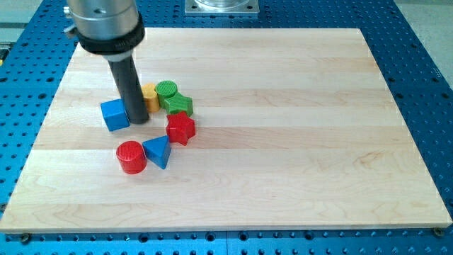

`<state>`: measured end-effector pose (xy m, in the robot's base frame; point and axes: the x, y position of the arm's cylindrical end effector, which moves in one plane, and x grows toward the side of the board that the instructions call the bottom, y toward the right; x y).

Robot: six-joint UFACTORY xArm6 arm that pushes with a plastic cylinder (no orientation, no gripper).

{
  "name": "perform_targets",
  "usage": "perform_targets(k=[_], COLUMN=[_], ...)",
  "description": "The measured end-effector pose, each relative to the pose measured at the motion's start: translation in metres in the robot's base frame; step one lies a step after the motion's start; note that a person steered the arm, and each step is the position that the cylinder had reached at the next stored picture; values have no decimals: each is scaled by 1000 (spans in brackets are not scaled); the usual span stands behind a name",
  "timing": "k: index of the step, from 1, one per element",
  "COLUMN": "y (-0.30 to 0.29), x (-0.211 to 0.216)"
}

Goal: Separate cube from group of blocks

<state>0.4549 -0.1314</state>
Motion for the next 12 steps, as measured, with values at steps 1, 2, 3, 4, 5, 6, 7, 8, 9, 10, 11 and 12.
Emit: perform_targets(k=[1,2,3,4,5,6,7,8,9,10,11,12], y=[-4,-51,-61,-78,-67,-110,-112,-157,-161,-121,-121,-86], x=[7,7,-63,-116,-82,-117,-108,-102,-160,-188,-129,-142])
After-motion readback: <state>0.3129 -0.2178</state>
